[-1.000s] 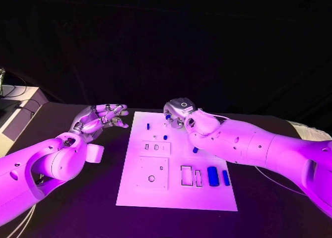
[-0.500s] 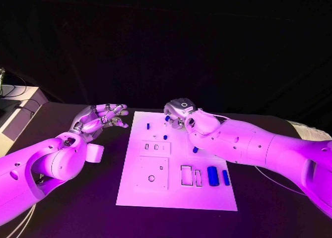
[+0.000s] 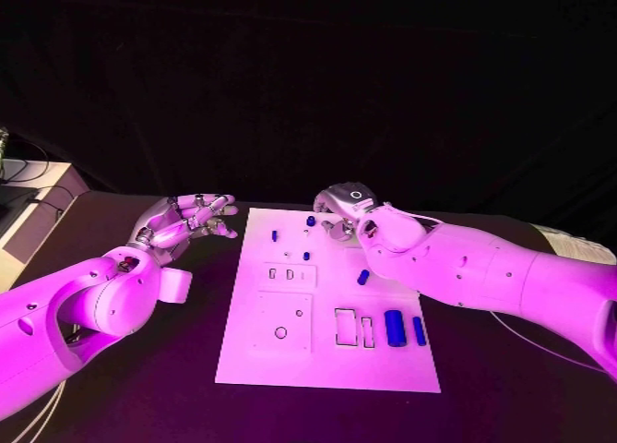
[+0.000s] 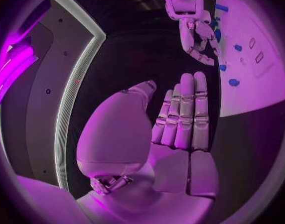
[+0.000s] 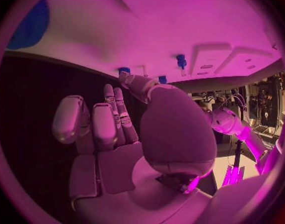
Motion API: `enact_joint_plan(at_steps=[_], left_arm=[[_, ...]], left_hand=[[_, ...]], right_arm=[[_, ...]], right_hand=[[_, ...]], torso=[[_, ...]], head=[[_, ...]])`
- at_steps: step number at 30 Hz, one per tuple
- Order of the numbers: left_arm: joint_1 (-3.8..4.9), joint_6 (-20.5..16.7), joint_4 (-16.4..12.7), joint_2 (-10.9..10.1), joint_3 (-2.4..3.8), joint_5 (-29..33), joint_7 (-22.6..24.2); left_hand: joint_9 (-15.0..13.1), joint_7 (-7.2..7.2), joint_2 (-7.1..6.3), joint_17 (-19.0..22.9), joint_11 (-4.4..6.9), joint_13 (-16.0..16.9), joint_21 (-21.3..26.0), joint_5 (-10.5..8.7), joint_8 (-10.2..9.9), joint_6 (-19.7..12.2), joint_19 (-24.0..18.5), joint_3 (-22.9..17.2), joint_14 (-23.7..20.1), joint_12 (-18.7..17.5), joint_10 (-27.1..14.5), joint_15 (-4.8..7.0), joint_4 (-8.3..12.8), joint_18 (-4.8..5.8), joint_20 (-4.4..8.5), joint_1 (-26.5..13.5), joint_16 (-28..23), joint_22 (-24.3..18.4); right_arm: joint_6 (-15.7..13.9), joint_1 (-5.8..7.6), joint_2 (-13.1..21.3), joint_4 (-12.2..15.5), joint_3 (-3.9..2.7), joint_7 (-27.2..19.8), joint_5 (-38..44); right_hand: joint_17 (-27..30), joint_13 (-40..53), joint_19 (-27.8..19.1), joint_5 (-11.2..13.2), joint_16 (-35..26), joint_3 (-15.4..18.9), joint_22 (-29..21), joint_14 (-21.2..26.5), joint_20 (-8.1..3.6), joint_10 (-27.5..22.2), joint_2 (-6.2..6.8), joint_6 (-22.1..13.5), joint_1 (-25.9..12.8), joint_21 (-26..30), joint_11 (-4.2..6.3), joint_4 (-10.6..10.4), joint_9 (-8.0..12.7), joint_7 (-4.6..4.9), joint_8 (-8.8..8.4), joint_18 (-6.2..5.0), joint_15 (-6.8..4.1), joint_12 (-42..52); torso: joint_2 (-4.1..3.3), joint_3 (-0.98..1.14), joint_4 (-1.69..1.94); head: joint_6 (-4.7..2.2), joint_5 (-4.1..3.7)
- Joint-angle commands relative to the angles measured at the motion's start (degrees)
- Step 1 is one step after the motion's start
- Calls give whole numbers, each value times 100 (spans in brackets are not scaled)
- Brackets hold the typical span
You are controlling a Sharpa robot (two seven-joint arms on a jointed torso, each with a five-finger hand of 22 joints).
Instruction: Assemble the parts on the task board
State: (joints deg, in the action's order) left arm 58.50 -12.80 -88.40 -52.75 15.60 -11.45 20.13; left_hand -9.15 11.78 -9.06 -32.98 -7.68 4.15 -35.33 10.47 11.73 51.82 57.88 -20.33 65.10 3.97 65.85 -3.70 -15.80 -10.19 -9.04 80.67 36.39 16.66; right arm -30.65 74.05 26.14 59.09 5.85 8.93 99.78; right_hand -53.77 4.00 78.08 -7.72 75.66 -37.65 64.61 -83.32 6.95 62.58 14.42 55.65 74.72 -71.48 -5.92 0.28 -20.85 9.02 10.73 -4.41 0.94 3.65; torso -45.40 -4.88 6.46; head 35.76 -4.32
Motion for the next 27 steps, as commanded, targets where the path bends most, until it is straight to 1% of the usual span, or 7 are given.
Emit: enact_joint_plan(at_steps=[1, 7, 9, 10, 14, 19, 27], left_arm=[[4, 110, -8, -4, 5, -12, 67], [2, 139, 0, -36, 4, -12, 115], [2, 143, 1, -39, 4, -12, 119], [2, 145, 2, -40, 4, -12, 119], [0, 148, 8, -39, 4, -12, 116], [-8, 153, 28, -33, 3, -12, 104], [-18, 157, 48, -26, 2, -21, 92]], left_hand=[[-8, 4, -25, -6, -18, -8, -28, -33, -24, 19, -34, -28, -27, -33, -39, -1, -6, -9, -9, 13, 26, 6], [-9, -6, -32, -9, -14, -8, -32, -34, -24, 20, -47, -30, -40, -33, -43, -2, -4, -7, -12, 14, 26, 10], [-9, -6, -32, -9, -14, -8, -32, -34, -24, 20, -47, -30, -40, -33, -43, -2, -4, -7, -12, 14, 26, 10], [-9, -6, -32, -9, -14, -8, -32, -34, -24, 20, -47, -30, -40, -33, -43, -2, -4, -7, -12, 14, 26, 10], [-10, -10, -34, -10, -12, -8, -34, -34, -23, 22, -51, -31, -44, -32, -43, -2, -3, -7, -12, 14, 26, 11], [-10, -10, -34, -10, -12, -8, -34, -34, -23, 22, -51, -31, -44, -32, -43, -2, -3, -7, -12, 14, 26, 11], [-10, -10, -34, -10, -12, -8, -34, -34, -23, 22, -51, -31, -44, -32, -43, -2, -3, -7, -12, 14, 26, 11]], right_arm=[[-268, 30, 300, 325, -50, 42, -537], [-15, 191, 1216, 1162, -164, 94, -1782], [176, 236, 1440, 1301, -179, 143, -2062], [254, 249, 1517, 1337, -183, 161, -2147], [630, 282, 1774, 1401, -192, 232, -2428], [995, 289, 1955, 1361, -194, 329, -2609], [1219, 229, 1936, 1275, -183, 424, -2684]], right_hand=[[-95, 50, 80, -22, 59, 110, 89, -17, -38, 236, 87, -20, -54, -78, 29, -45, -11, 3, -42, -81, -23, 98], [-621, 728, 361, -293, 360, 767, 626, -163, -233, 1744, 223, -262, -84, -457, 326, -92, -3, -113, -228, 26, -254, 1063], [-823, 2652, 435, -418, 492, 1593, 791, -200, -269, 1362, 15, -359, 137, -559, 371, -106, -16, -98, -358, 71, -269, 2902], [-1174, 5467, 529, -622, 689, 2035, 1009, -265, -223, 1235, -167, -452, 406, -710, 403, -238, -45, -83, -411, 123, -142, 5655], [-2136, 7543, 639, -534, 1033, 2506, 1312, -408, -150, 2017, -186, -517, 430, -914, 175, -668, -72, 14, -417, 158, -107, 7638], [-3184, 8482, 867, -639, 1342, 2934, 1855, -582, -63, 2636, -197, -503, 647, -1324, 103, -1090, -112, 75, -357, 275, -38, 8527], [-3441, 8600, 1018, -705, 1400, 3049, 2189, -629, -27, 2742, -215, -491, 762, -1581, 75, -1344, -135, 91, -312, 352, -7, 8635]], torso=[[7, 10, -32], [28, 46, -110], [32, 59, -135], [36, 66, -147], [43, 93, -175], [49, 133, -201], [36, 161, -209]], head=[[-28, -1], [-90, 13], [-114, 6], [-125, 5], [-136, -14], [-121, -44], [-91, -39]])
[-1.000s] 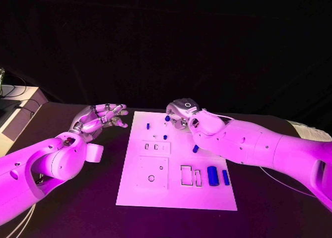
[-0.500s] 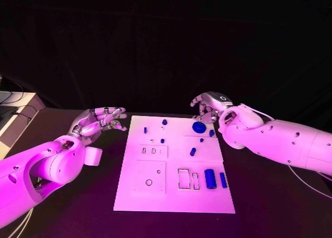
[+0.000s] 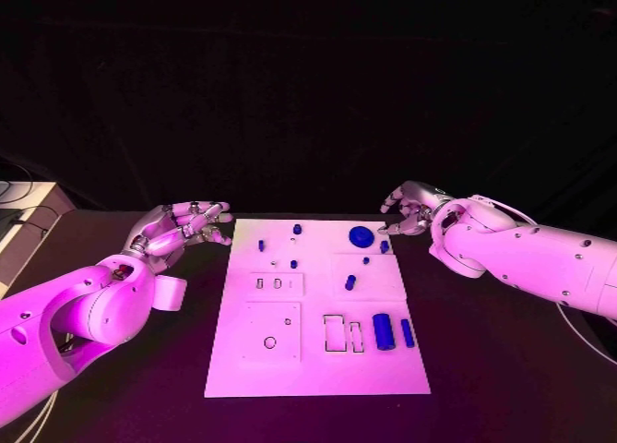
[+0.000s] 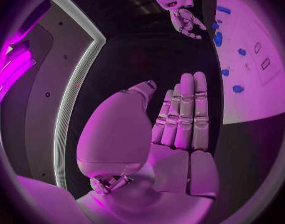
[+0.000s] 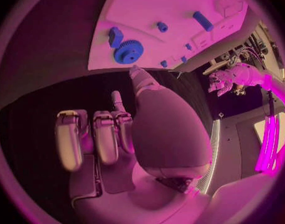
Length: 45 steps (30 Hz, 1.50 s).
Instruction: Assemble the parts on the task board
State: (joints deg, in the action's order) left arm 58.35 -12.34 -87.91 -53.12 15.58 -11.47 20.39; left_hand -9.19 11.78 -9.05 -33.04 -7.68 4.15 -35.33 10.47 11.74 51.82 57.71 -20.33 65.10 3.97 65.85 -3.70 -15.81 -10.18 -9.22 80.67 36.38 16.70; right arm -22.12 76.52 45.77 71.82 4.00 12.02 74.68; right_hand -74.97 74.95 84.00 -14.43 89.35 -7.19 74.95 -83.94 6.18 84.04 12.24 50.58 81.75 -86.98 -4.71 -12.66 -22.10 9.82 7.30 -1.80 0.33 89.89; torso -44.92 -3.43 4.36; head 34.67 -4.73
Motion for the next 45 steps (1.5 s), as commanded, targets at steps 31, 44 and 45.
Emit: enact_joint_plan(at_steps=[31, 44, 45], left_arm=[[-10, 107, 49, 26, 3, -60, 50], [-10, 101, 61, 34, 3, -64, 46], [-10, 101, 61, 34, 3, -64, 46]], left_hand=[[-8, -13, -37, -10, -9, -7, -42, -34, -22, 28, -45, -35, -51, -29, -43, 0, -3, -9, 5, 13, 32, 12], [-8, -13, -37, -10, -9, -7, -42, -34, -22, 28, -45, -35, -51, -29, -43, 0, -3, -9, 5, 13, 32, 12], [-8, -13, -37, -10, -9, -7, -42, -34, -22, 28, -45, -35, -51, -29, -43, 0, -3, -9, 5, 13, 32, 12]], right_arm=[[372, -149, -604, -452, 47, 272, -336], [433, -175, -728, -624, 65, 294, -249], [437, -177, -731, -625, 65, 291, -248]], right_hand=[[-1439, 1505, 561, -117, 54, -37, 1428, -592, 60, 596, -63, 64, 140, -242, -45, -179, -29, 6, 79, 160, 59, 11], [-1438, 1505, 568, -118, 54, -87, 1444, -592, 60, 596, -87, 97, 201, -255, -41, -197, -36, 0, 103, 164, 56, 11], [-1438, 1505, 568, -118, 54, -87, 1444, -592, 60, 596, -87, 97, 201, -255, -41, -197, -36, 0, 103, 164, 56, 11]], torso=[[-7, -10, 16], [-1, -8, 13], [1, -8, 11]], head=[[146, 33], [174, 49], [178, 51]])
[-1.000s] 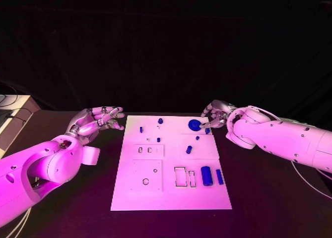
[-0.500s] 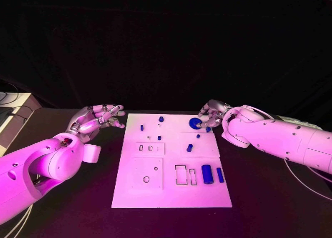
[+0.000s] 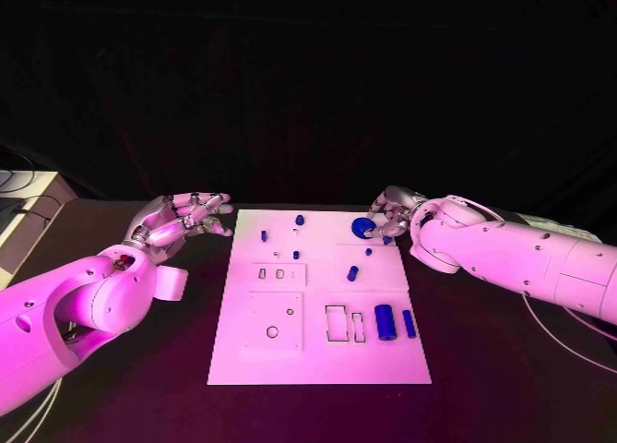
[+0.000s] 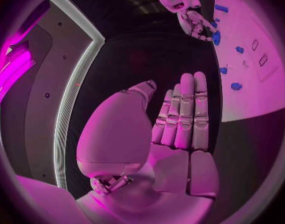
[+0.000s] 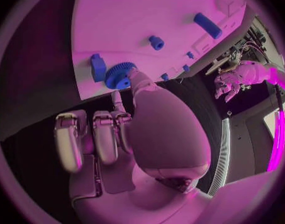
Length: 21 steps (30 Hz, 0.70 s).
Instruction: Assemble the parts on the task board
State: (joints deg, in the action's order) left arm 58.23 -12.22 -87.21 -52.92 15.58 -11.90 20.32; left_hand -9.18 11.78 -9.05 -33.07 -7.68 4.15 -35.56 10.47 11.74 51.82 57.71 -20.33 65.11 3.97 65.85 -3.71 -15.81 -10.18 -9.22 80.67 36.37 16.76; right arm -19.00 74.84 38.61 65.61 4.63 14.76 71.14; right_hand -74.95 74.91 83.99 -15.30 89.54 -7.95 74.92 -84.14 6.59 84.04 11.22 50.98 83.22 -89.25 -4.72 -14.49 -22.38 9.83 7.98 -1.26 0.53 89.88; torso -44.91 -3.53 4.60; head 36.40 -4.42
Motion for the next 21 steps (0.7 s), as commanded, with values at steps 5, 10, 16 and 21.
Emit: enact_joint_plan(at_steps=[5, 10, 16, 21], left_arm=[[2, 86, -6, 14, 4, -21, 50], [2, 83, -4, 12, 4, -21, 45], [2, 82, -1, 11, 4, -21, 38], [2, 80, 2, 13, 4, -21, 34]], left_hand=[[-14, -15, -40, -20, -7, -6, -41, -34, -22, 34, -66, -46, -62, -25, -42, 4, -5, -11, 4, 9, 49, 20], [-14, -15, -40, -20, -7, -6, -41, -34, -22, 34, -66, -46, -62, -25, -42, 4, -5, -11, 4, 9, 49, 20], [-14, -15, -40, -20, -7, -6, -41, -34, -22, 34, -66, -46, -62, -25, -42, 4, -5, -11, 4, 9, 49, 20], [-14, -15, -40, -20, -7, -6, -41, -34, -22, 34, -66, -46, -62, -25, -42, 4, -5, -11, 4, 9, 49, 20]], right_arm=[[150, -17, -27, -5, 5, 7, 107], [200, -20, -28, -14, 6, -22, 77], [246, -21, -56, -24, 7, -56, 38], [249, -22, -75, -26, 9, -49, 35]], right_hand=[[-1443, 1509, 572, -87, 35, -111, 1454, -572, 14, 596, -32, 130, 119, -32, -28, -42, -19, -14, 76, 111, 29, 12], [-1449, 1509, 574, -145, 36, -364, 1459, -573, -4, 596, -128, 262, 174, -36, -2, -98, -13, -42, 116, 112, 5, 12], [-1443, 1509, 576, -129, 35, -492, 1464, -572, -17, 596, -92, 329, 143, -40, 11, -133, 3, -56, 119, 113, -10, 12], [-1443, 1509, 580, -105, 35, -512, 1471, -572, -21, 596, -22, 332, 93, -45, 12, -154, 16, -56, 104, 115, -12, 12]], torso=[[2, 3, -9], [4, 0, -4], [3, 1, -7], [4, 1, -1]], head=[[13, 17], [20, 12], [25, 14], [30, 13]])
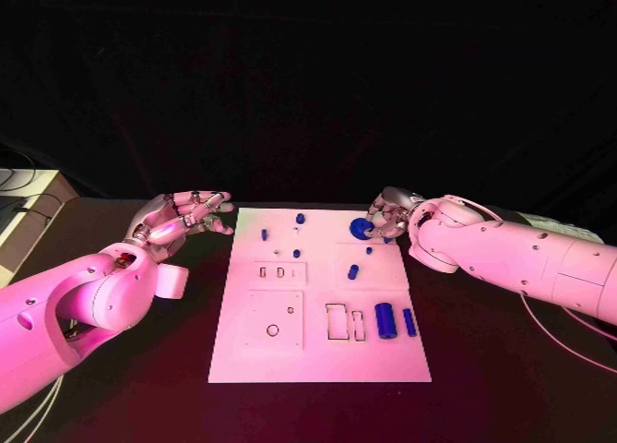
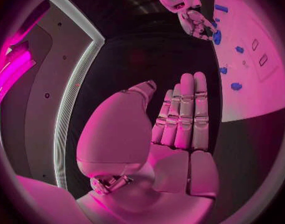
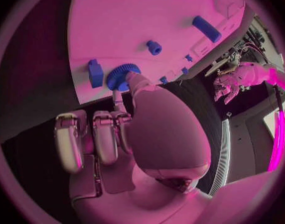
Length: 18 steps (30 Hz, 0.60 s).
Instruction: Assemble the parts on the task board
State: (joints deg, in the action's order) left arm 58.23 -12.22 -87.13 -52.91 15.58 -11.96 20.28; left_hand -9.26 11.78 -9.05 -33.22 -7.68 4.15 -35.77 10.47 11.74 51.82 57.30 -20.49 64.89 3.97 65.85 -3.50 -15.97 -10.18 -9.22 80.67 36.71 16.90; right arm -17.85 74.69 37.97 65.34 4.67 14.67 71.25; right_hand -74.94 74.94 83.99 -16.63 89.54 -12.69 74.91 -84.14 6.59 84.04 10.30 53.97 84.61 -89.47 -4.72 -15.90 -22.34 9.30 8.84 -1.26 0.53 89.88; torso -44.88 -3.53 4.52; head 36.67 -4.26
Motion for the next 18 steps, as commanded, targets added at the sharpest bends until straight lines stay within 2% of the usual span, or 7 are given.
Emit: enact_joint_plan(at_steps=[1, 5, 9, 13, 16, 18], left_arm=[[2, 78, -5, 12, 4, -15, 37], [2, 72, 0, 11, 4, -15, 34], [2, 68, 5, 12, 4, -15, 32], [2, 66, 11, 16, 4, -15, 30], [2, 65, 15, 19, 4, -15, 30], [2, 65, 17, 20, 4, -15, 30]], left_hand=[[-5, -15, -40, -5, -7, -6, -19, -34, -22, 34, -25, -30, -41, -25, -43, -17, 11, -11, 4, 9, 14, 5], [-7, -13, -38, -12, -8, -5, -31, -34, -23, 34, -34, -37, -45, -25, -44, -17, 9, -12, 4, 6, 22, 12], [-7, -12, -39, -12, -9, -6, -33, -34, -24, 33, -35, -37, -46, -26, -46, -18, 9, -12, 3, 6, 23, 14], [-7, -12, -39, -12, -9, -6, -33, -34, -24, 33, -35, -37, -46, -26, -46, -18, 9, -12, 3, 6, 23, 14], [-7, -12, -39, -12, -9, -6, -33, -34, -24, 33, -35, -37, -46, -26, -46, -18, 9, -12, 3, 6, 23, 14], [-7, -12, -39, -12, -9, -6, -33, -34, -24, 33, -35, -37, -46, -26, -46, -18, 9, -12, 3, 6, 23, 14]], right_arm=[[131, -7, -13, 0, 6, -36, 29], [98, -7, -19, 5, 6, -17, 91], [34, -7, -28, 21, 7, 22, 276], [-15, -7, -38, 41, 7, 44, 453], [-49, -7, -46, 56, 7, 42, 516], [-91, -7, -47, 74, 7, 28, 543]], right_hand=[[-1448, 1506, 580, 31, 36, -39, 1472, -573, -21, 596, 85, 31, -58, -23, 12, -19, 15, -3, 13, 116, -12, 12], [-1445, 1506, 583, 33, 36, -39, 1478, -572, -21, 596, 97, 31, -68, -28, 12, -22, 18, -3, 10, 117, -11, 12], [-1446, 1506, 581, 23, 36, -23, 1474, -572, -18, 596, 182, -4, -135, -24, 7, -39, 35, 4, -23, 116, -4, 12], [-1441, 1506, 585, 15, 35, -9, 1481, -571, -15, 596, 207, -16, -164, -30, 3, -45, 40, 7, -33, 118, -1, 12], [-1442, 1506, 588, -45, 35, -43, 1487, -571, -15, 596, 182, 39, -161, -35, 12, -40, 33, -7, -9, 120, -6, 12], [-1443, 1506, 595, -84, 35, -182, 1500, -572, -29, 596, 110, 112, -77, -45, 36, -4, 30, -32, 16, 123, -26, 12]], torso=[[1, 0, 8], [1, -1, 4], [2, 3, 3], [1, 2, 5], [5, 3, 5], [5, 5, 3]], head=[[6, -4], [10, 5], [10, 12], [15, 11], [15, 12], [16, 17]])
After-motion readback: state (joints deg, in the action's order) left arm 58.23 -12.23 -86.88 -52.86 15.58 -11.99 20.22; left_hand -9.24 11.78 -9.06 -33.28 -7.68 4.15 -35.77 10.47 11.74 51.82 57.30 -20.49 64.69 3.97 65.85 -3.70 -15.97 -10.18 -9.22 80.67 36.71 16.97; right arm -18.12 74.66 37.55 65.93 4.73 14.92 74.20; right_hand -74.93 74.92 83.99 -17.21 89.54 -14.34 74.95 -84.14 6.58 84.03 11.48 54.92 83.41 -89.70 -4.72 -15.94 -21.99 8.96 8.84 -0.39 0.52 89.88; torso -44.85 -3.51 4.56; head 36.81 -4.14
